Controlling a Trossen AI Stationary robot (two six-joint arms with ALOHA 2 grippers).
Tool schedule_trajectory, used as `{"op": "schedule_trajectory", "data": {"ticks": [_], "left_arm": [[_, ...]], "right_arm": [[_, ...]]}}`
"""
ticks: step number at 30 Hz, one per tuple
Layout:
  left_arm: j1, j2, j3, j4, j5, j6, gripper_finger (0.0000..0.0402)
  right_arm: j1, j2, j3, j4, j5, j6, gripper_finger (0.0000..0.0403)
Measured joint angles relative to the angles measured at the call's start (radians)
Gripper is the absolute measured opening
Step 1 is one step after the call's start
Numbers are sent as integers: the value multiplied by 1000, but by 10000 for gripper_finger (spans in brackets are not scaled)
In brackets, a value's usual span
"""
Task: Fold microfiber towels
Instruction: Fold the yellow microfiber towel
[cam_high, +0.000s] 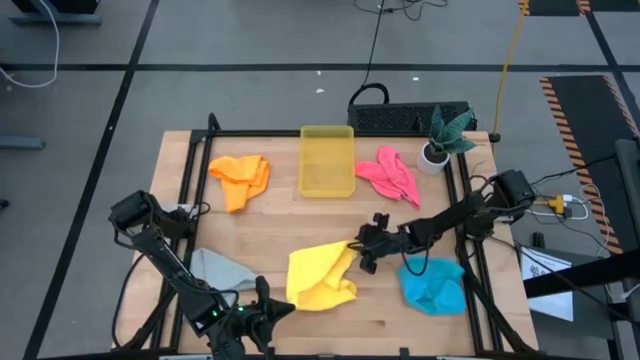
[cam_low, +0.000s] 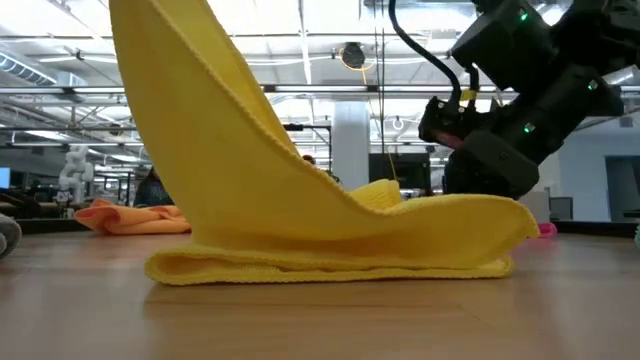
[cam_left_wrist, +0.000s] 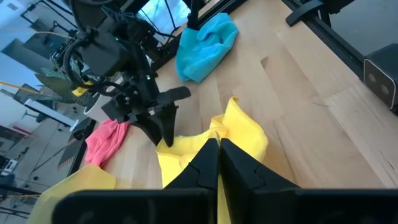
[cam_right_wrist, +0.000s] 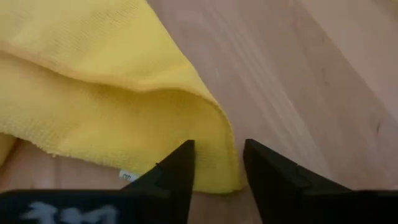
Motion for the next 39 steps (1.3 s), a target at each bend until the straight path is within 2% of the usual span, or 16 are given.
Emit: {"op": "schedule_trajectory", "data": {"ticks": [4, 6, 8, 13, 16, 18, 21, 25, 29, 32, 36, 39], "left_arm": [[0, 0, 0, 2, -7, 7, 10], [0, 0, 0, 13, -69, 34, 16], [-2, -3, 0, 41, -180, 78, 16], [-29, -57, 0, 165, -470, 191, 5], [-43, -103, 1, 246, -561, 264, 12], [-48, -133, 1, 291, -555, 318, 11], [-49, -161, 1, 380, -471, 404, 4], [-63, -176, 1, 546, -343, 553, 10], [-111, -176, 1, 734, -280, 734, 4], [-151, -176, 1, 820, -280, 809, 8], [-173, -176, 1, 816, -334, 800, 4], [-153, -177, -10, 752, -434, 710, 7]], "right_arm": [[-6, 5, 1, 2, 5, -48, 58], [-2, -17, 0, -17, -2, -81, 21], [17, -63, -3, -58, 17, -104, 7], [127, -262, -3, -162, 251, -119, 2], [226, -399, -2, -155, 372, -159, 2], [294, -484, 3, -122, 396, -218, 1], [401, -572, 6, -16, 388, -339, 1], [529, -633, 8, 158, 285, -493, 1], [641, -646, 8, 306, 242, -591, 1], [705, -641, 8, 356, 233, -612, 1], [731, -640, 8, 356, 243, -593, 0], [715, -640, 8, 316, 342, -558, 0]]}}
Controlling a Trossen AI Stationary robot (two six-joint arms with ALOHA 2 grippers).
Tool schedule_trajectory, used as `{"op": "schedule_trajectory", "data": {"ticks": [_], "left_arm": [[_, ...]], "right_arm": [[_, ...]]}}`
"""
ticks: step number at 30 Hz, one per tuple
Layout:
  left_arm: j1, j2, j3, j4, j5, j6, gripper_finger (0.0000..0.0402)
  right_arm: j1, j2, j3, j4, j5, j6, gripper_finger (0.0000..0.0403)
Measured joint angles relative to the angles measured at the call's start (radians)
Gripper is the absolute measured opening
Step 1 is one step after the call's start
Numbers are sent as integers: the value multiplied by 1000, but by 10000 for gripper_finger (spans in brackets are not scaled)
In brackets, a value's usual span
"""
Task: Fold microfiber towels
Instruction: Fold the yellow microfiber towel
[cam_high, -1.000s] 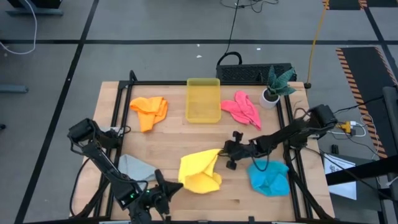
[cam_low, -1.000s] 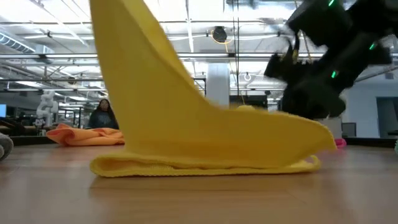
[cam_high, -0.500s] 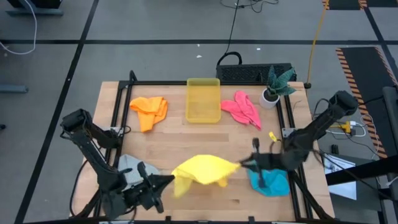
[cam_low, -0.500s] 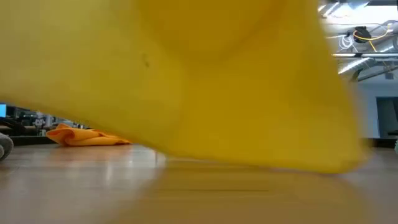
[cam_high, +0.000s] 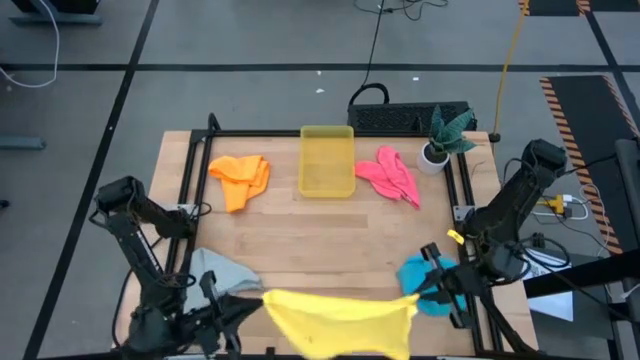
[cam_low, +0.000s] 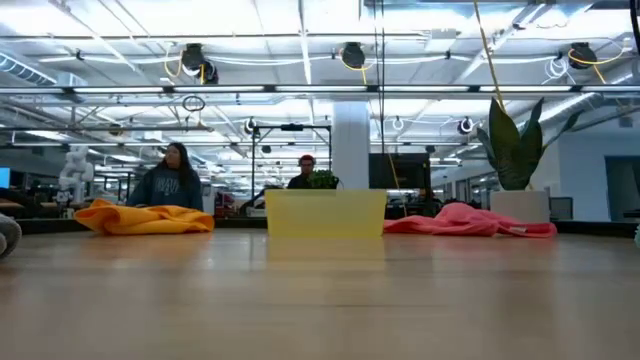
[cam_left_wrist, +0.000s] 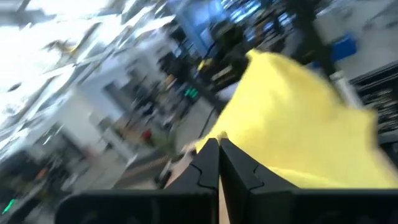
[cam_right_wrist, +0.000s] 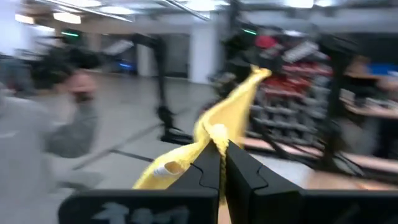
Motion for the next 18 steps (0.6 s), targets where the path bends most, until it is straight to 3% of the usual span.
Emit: {"op": "schedule_trajectory", "data": {"ticks": [4, 7, 13, 18], "left_arm": [[57, 1, -60, -125, -114, -168, 4], [105, 1, -126, -193, -154, -311, 7], [198, 1, -315, -206, -166, -539, 3], [244, 1, -459, -205, -166, -701, 11]], "right_arm": [[-66, 0, 0, -158, 190, 109, 0], [-154, 0, 0, -335, 225, 271, 0], [-335, 12, 0, -699, 134, 588, 0], [-430, 29, -9, -886, 64, 725, 0]]}}
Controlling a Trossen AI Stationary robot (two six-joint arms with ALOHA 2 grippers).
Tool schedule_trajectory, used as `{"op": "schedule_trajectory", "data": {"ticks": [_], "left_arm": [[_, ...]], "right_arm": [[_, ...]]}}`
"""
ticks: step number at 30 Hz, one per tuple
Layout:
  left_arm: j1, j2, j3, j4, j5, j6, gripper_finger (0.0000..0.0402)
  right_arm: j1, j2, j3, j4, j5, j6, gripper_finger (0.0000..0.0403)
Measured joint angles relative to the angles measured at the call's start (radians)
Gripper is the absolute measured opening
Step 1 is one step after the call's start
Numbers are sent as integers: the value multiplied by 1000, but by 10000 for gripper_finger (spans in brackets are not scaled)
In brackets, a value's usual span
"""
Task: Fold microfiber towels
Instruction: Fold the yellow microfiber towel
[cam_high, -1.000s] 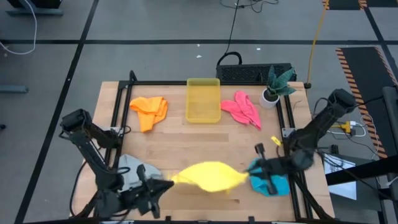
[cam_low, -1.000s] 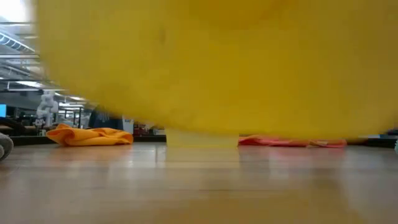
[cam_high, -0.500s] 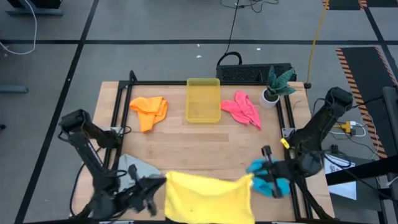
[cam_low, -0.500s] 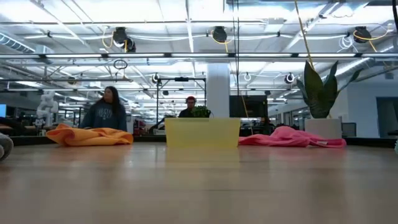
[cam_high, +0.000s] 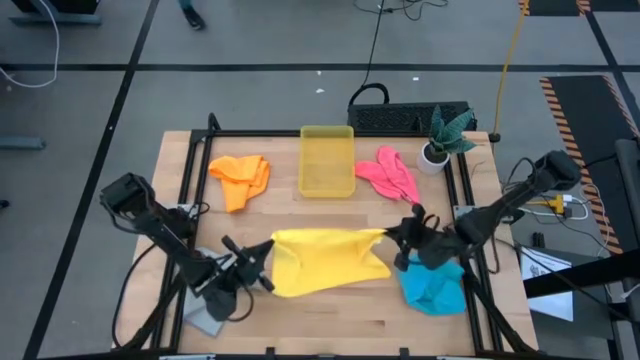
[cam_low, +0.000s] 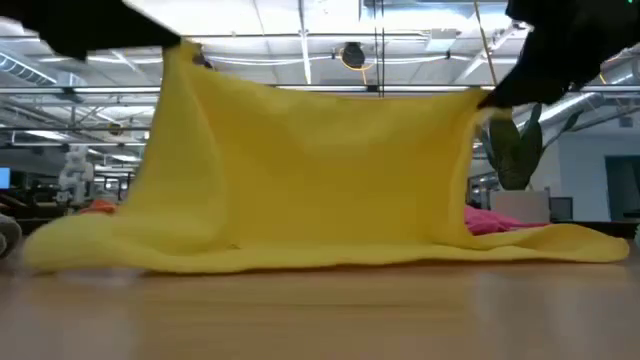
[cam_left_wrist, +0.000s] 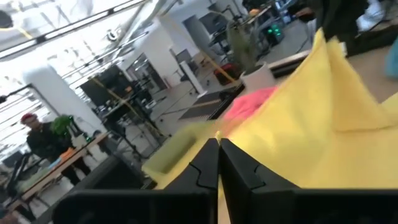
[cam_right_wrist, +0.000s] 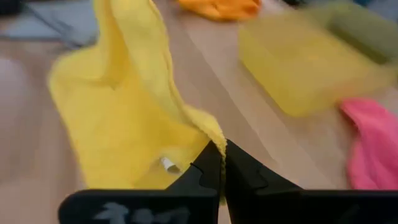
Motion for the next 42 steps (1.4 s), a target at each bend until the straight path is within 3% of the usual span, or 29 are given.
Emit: {"op": "schedule_trajectory", "data": {"ticks": [4, 8, 13, 16, 18, 21, 24, 28, 34, 42], "left_arm": [[4, 0, -26, 5, 23, -47, 4], [-44, 0, 26, 101, 145, 93, 9], [-145, 0, 161, 169, 288, 281, 6], [-209, 0, 245, 169, 311, 335, 4], [-240, 0, 283, 170, 311, 359, 8], [-255, 0, 298, 168, 232, 394, 8], [-232, 0, 277, 140, 126, 356, 4], [-164, 1, 221, -7, 136, 182, 12], [-52, 1, 123, -179, 161, -70, 7], [53, 1, 15, -210, 131, -95, 15]], "right_arm": [[-25, 1, -18, -14, -72, 9, 0], [16, 1, -18, 83, -254, -50, 0], [140, 1, -18, 465, -656, -245, 0], [224, 0, -18, 712, -778, -371, 0], [266, -4, -17, 813, -759, -445, 0], [285, -11, -17, 815, -607, -467, 0], [258, -16, -17, 691, -417, -416, 0], [171, -16, -17, 483, -276, -273, 0], [11, -16, -17, 192, -242, -100, 0], [-112, -16, -17, -14, -246, -62, 0]]}}
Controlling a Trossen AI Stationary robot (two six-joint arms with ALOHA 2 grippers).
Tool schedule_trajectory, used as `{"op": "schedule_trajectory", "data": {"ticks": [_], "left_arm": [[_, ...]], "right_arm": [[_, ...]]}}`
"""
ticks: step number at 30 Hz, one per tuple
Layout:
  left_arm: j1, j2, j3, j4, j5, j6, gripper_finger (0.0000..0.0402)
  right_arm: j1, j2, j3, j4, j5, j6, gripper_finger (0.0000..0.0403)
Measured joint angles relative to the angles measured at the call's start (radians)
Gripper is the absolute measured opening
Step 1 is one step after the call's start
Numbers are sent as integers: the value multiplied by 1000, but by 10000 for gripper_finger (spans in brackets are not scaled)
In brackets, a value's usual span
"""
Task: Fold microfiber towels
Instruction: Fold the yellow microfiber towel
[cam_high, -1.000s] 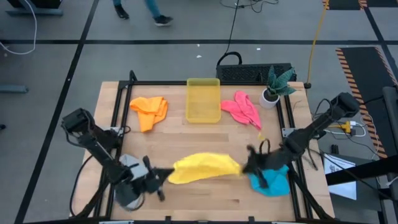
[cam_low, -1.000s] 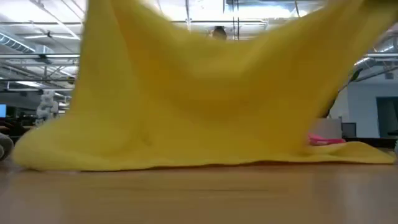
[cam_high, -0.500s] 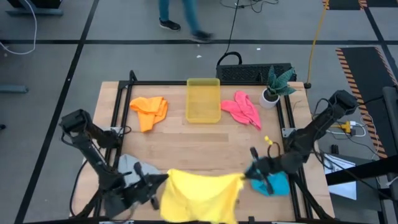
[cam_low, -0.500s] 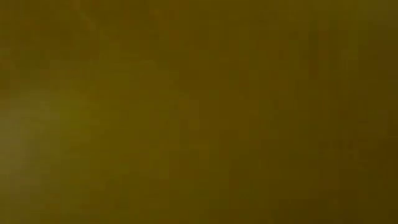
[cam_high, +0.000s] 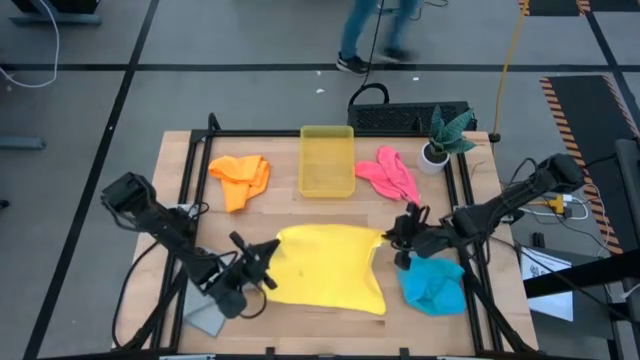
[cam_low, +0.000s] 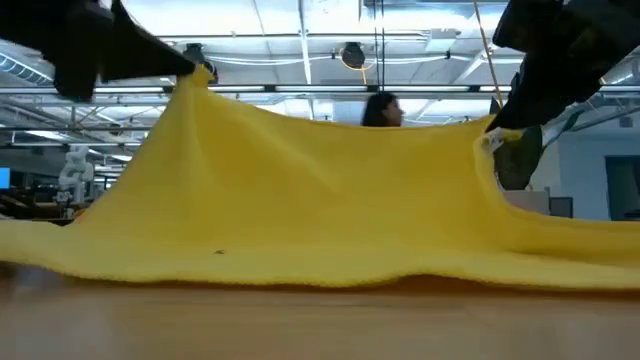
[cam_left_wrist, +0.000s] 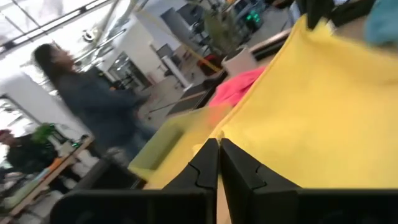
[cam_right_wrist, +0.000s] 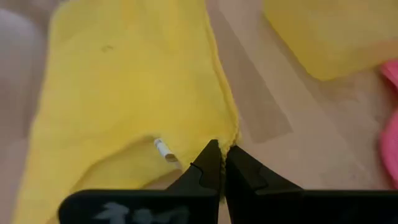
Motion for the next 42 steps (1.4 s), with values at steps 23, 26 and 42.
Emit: {"op": "schedule_trajectory", "data": {"ticks": [23, 26, 42], "left_arm": [[198, 0, -108, 3, 184, -203, 10], [214, 0, -108, 4, 184, -239, 4], [297, -15, -108, -95, 251, -326, 85]], "right_arm": [[-233, 40, 0, -366, -1, 148, 121], [-238, 8, 0, -356, -52, 167, 121], [-137, 190, -259, 706, -413, -67, 82]]}}
